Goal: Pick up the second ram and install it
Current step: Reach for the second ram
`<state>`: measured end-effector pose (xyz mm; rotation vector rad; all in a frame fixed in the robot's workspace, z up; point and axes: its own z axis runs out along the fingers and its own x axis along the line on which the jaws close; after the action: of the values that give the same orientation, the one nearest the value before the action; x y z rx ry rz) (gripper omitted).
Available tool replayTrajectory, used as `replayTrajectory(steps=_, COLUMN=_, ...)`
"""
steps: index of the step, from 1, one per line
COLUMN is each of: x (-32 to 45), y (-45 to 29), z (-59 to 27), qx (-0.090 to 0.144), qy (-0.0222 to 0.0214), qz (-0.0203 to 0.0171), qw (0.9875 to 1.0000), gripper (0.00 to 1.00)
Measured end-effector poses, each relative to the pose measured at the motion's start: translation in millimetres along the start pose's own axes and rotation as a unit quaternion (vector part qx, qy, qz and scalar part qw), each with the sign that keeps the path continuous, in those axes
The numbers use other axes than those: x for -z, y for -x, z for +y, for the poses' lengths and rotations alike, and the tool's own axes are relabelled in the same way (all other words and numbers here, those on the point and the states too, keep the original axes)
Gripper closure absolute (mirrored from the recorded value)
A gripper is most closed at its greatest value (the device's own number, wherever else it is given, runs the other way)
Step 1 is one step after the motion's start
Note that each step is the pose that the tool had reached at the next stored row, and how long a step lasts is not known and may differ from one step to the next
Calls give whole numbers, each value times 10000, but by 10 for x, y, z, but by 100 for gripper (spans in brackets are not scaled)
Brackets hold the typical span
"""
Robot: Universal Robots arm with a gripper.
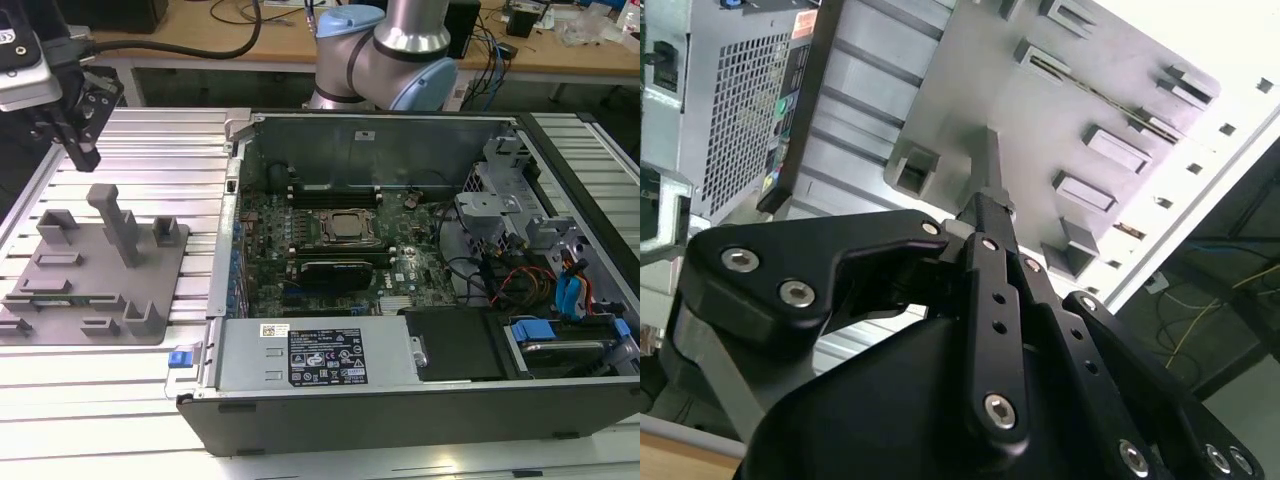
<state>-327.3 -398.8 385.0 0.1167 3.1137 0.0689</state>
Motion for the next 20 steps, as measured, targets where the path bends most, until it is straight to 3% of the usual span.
replayTrajectory(steps=9, x=-18, y=-127, z=-10, qx=0, qy=0, qz=0, qw=10000, gripper=92)
replayTrajectory(steps=18, x=-41, y=-317, z=-26, qx=0, qy=0, qz=0, qw=10000, gripper=92)
replayTrajectory(steps=20, x=-50, y=-388, z=-31, qx=0, qy=0, qz=0, qw=10000, gripper=92)
